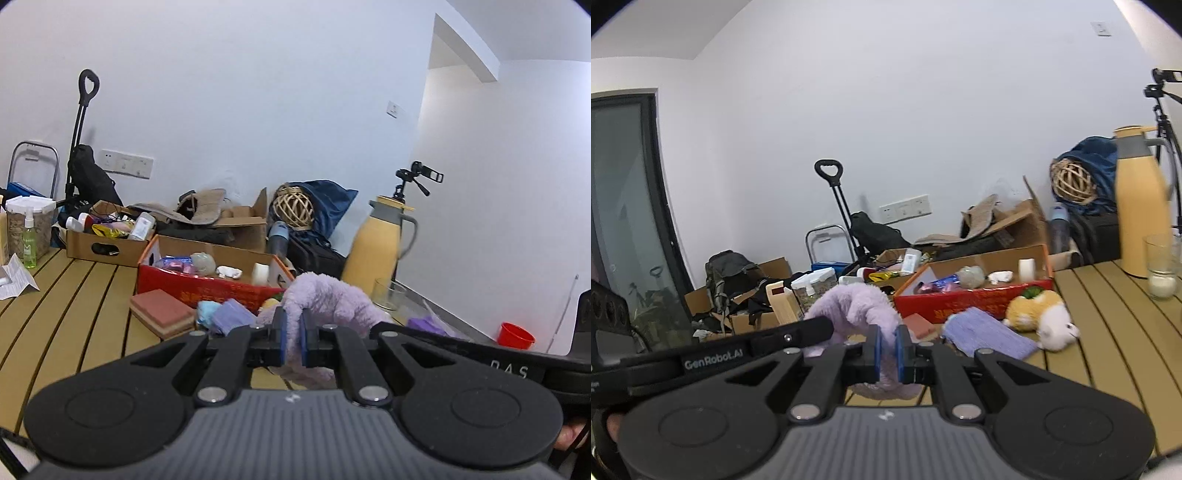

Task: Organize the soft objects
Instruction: 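Carry the lavender headband into the box and open both tools, then move both tools back over the table items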

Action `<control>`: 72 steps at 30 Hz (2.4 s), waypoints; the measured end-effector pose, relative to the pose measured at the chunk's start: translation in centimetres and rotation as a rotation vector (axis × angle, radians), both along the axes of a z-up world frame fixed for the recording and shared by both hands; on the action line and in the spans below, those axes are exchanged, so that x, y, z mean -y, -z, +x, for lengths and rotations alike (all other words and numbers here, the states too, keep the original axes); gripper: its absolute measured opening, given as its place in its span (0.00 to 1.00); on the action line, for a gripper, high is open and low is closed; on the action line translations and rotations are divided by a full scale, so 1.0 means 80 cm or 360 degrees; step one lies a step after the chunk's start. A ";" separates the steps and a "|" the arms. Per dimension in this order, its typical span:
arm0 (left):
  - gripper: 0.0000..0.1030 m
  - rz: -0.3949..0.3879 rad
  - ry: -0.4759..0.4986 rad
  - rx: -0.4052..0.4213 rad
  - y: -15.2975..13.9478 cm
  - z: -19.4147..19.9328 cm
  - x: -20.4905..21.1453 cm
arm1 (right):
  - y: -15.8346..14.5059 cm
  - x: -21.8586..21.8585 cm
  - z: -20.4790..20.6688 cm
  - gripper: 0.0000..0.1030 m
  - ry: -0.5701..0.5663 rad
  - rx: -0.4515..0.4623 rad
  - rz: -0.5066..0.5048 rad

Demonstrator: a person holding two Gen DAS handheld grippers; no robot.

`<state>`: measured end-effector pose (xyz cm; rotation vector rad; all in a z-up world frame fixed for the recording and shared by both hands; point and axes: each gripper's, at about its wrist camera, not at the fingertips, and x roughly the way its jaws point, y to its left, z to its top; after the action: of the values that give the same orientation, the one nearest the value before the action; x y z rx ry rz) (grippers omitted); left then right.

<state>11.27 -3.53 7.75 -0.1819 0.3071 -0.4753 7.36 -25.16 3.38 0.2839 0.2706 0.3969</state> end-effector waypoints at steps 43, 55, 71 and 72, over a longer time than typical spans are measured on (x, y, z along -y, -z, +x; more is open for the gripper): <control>0.08 0.0186 0.0071 -0.0739 -0.032 0.578 0.106 | -0.076 0.066 0.579 0.08 0.0025 -0.0663 -0.0074; 0.60 0.0353 -0.0203 -0.0841 0.060 0.657 0.090 | 0.051 0.070 0.689 0.39 0.0259 -0.0918 -0.0093; 0.96 0.0549 -0.0355 -0.0274 -0.089 0.434 0.070 | -0.103 0.080 0.459 0.79 0.0418 -0.0497 -0.0411; 0.97 0.0552 -0.0369 -0.0222 -0.093 0.412 0.068 | -0.109 0.077 0.435 0.82 0.0429 -0.0435 -0.0434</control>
<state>44.24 -8.95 15.16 0.0881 0.4932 -0.1749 42.13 -31.35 12.07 0.1026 0.5423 0.0505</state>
